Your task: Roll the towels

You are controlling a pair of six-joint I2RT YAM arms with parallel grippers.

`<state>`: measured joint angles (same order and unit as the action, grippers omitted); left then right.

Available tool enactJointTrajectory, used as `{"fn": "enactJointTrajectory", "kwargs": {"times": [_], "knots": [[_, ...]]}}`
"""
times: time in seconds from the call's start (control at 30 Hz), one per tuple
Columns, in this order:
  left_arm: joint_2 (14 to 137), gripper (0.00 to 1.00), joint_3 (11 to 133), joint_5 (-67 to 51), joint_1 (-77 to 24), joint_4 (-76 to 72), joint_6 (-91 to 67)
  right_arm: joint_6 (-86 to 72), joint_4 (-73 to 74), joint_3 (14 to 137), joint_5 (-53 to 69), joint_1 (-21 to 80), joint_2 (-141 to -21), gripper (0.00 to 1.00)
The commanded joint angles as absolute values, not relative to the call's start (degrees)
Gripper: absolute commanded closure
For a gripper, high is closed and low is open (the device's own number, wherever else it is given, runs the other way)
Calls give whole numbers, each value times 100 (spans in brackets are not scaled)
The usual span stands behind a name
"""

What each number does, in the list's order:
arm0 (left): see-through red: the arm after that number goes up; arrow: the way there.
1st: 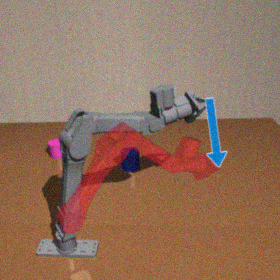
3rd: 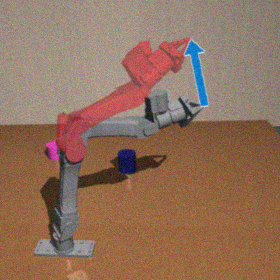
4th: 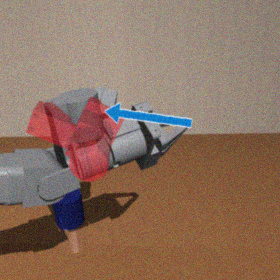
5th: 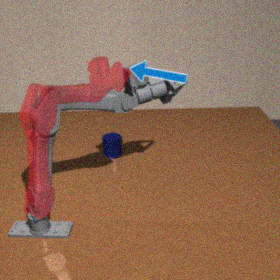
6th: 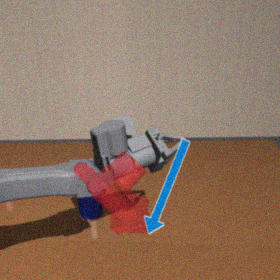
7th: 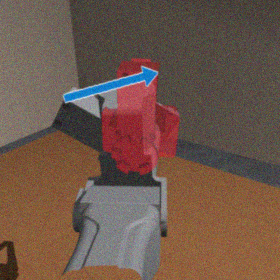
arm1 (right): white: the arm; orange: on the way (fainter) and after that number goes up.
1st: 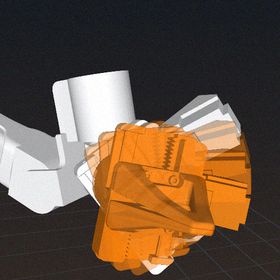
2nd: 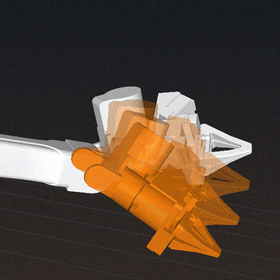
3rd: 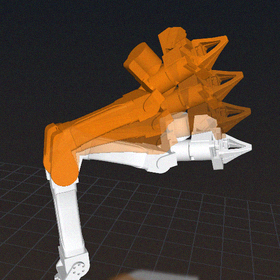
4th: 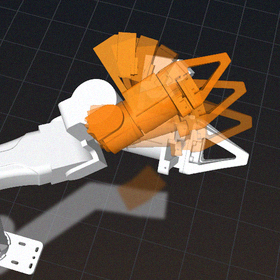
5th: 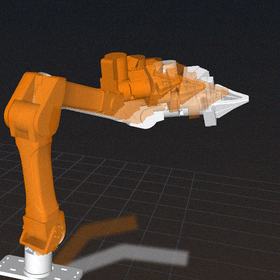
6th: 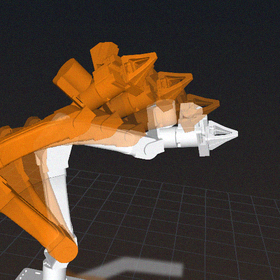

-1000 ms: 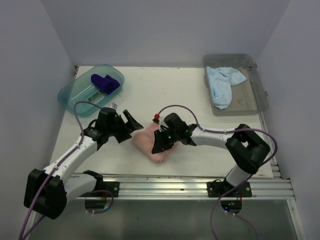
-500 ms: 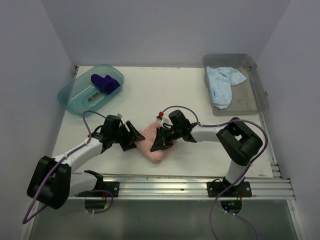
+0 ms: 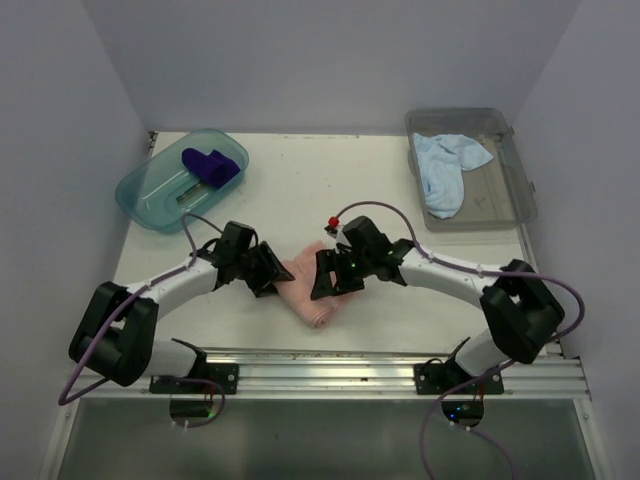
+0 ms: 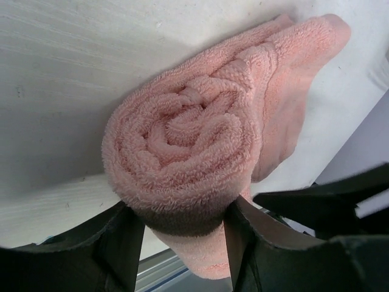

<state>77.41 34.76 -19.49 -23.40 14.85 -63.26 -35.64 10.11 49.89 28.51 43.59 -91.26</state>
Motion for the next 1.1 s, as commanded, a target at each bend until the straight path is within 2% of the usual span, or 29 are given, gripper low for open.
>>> {"fn": "enactJointTrajectory", "kwargs": {"times": [0.0, 0.03, 0.23, 0.37, 0.5, 0.77, 0.87, 0.9, 0.93, 0.97, 1.07], "knots": [[7936, 46, 3594, -1582, -2355, 2127, -6135, -2892, 2284, 5466, 1224, 4701, -8228, 27], [7971, 46, 3630, -1599, -2355, 2144, -6109, -2709, 2581, 5650, 473, 4859, -8096, 26], [8130, 47, 3726, -1617, -2373, 2188, -6082, -1970, 3111, 6309, -2095, 6467, -8076, 26], [8183, 47, 3779, -1591, -2382, 2215, -6099, -1688, 3138, 6652, -2976, 7301, -8621, 26], [8235, 47, 3797, -1600, -2399, 2224, -6100, -1468, 3138, 6978, -3594, 7707, -9306, 25], [8218, 47, 3779, -1556, -2417, 2241, -6152, -1626, 2997, 7014, -3832, 7805, -10089, 26], [8200, 46, 3779, -1582, -2426, 2232, -6170, -1828, 2962, 6917, -3937, 7805, -10396, 36], [8174, 45, 3788, -1582, -2417, 2232, -6161, -1898, 2927, 6882, -3972, 7796, -10406, 52], [8156, 41, 3779, -1573, -2426, 2250, -6152, -2020, 2875, 6769, -3920, 7778, -10389, 62], [8078, 38, 3779, -1582, -2426, 2250, -6144, -2048, 2796, 6681, -3798, 7700, -10249, 75], [7876, 24, 3806, -1599, -2426, 2241, -6074, -2153, 2392, 6320, -3080, 7350, -9776, 90]]}}
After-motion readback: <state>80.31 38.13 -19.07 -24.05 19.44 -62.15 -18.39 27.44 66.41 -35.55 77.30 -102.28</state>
